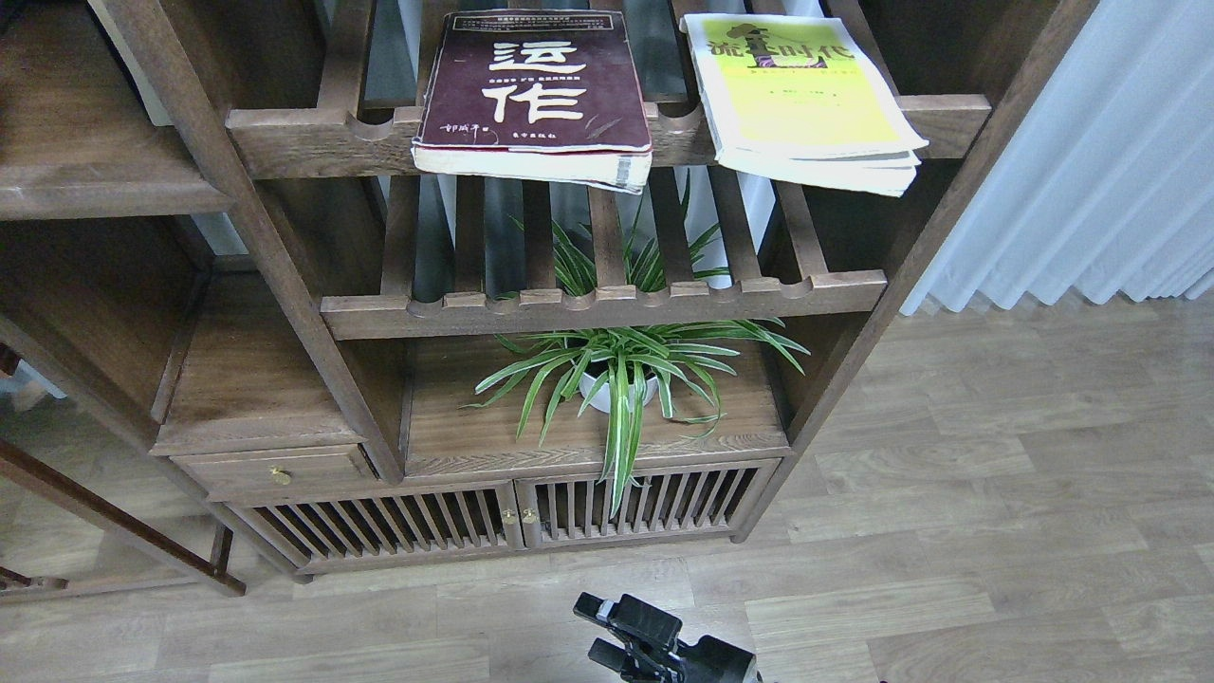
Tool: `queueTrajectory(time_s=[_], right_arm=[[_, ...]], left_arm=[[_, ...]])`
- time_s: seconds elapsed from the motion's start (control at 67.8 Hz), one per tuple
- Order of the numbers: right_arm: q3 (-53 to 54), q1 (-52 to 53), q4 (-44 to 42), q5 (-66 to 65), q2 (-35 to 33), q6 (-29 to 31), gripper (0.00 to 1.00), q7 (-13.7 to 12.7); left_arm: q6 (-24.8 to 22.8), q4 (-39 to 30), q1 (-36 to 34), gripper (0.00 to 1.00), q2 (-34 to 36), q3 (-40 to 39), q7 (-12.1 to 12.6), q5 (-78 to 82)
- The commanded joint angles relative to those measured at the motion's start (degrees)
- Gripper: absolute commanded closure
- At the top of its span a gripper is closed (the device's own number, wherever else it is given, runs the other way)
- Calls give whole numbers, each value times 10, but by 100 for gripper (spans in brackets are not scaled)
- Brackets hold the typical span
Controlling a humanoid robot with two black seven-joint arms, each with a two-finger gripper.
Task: Organize books on shelf
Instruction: 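Set the paperback on the upper side shelf and open the left gripper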
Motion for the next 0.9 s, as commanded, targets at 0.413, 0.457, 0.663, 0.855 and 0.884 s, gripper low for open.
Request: queueTrajectory(time_s=[0.413, 0.457, 0.663, 0.855, 0.884], right_arm=[[3, -3, 3, 0, 0, 0, 1, 0], [3, -3, 3, 0, 0, 0, 1, 0], [4, -6, 4, 0, 0, 0, 1, 0], [4, -7, 3, 0, 0, 0, 1, 0], [4, -7, 3, 0, 0, 0, 1, 0]], left_arm=[[0, 144, -398, 99, -96, 337, 27, 2], [0, 152, -405, 99, -110, 339, 32, 3], [0, 167, -425, 99, -170, 339, 65, 6], [0, 239, -468, 99, -208, 340, 76, 7], [0, 251, -476, 99, -215, 340, 80, 7]])
